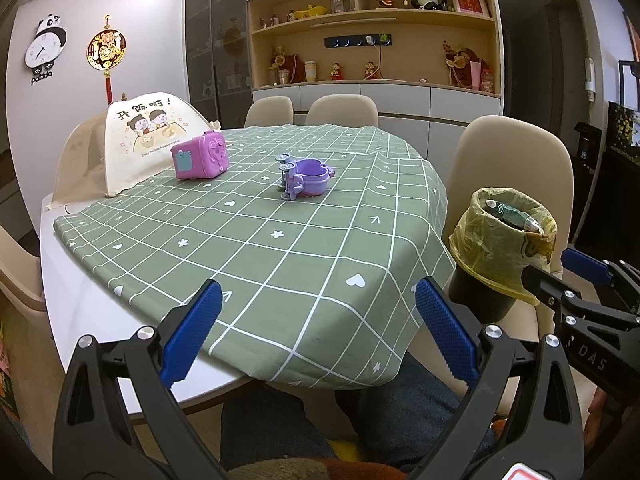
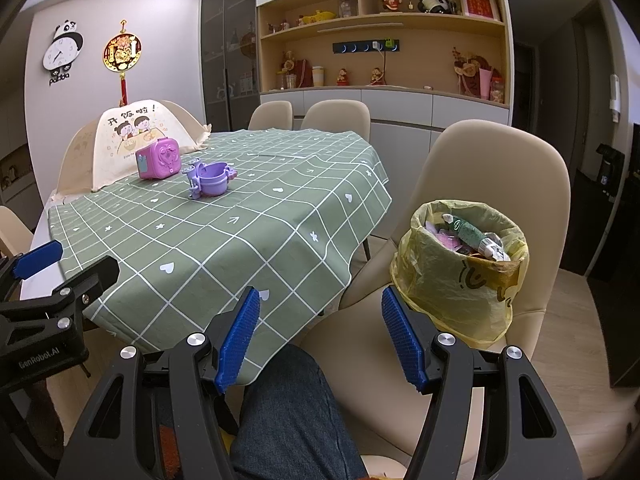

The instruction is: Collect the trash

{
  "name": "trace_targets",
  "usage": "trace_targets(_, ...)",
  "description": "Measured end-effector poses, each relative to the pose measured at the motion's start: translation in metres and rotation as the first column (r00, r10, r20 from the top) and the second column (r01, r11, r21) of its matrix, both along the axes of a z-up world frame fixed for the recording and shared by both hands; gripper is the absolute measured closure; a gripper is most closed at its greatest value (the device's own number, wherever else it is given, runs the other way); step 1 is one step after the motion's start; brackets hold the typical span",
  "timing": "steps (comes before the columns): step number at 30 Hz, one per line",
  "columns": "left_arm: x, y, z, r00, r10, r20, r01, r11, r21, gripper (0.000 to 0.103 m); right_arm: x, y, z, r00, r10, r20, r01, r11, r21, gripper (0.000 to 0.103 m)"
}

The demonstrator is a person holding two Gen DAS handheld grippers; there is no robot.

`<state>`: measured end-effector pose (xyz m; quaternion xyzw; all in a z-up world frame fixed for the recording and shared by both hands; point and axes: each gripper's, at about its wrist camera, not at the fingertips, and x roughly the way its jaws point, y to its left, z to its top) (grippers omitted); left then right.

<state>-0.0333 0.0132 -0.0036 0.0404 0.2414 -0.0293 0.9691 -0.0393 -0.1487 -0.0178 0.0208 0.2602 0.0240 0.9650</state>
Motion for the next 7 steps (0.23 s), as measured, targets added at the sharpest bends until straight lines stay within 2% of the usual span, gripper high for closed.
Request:
trace_targets(4,0.018,0.007,0.006,0.999,-0.028,-0.036,0.028,0.999,-0.018,0.01,0.018,0.002,0.009,1.0,0.025,-0.014,-0.025,1.0,-0.017,0.043)
trace_targets(7,0.055,0.037,0.029,0.996,-0.036,-0.077,0.032,0.998,-0.058,0.01,0.05,0.022,0.033,0.992,0.129,0.001,-0.129,0.991,-0.044,0.043)
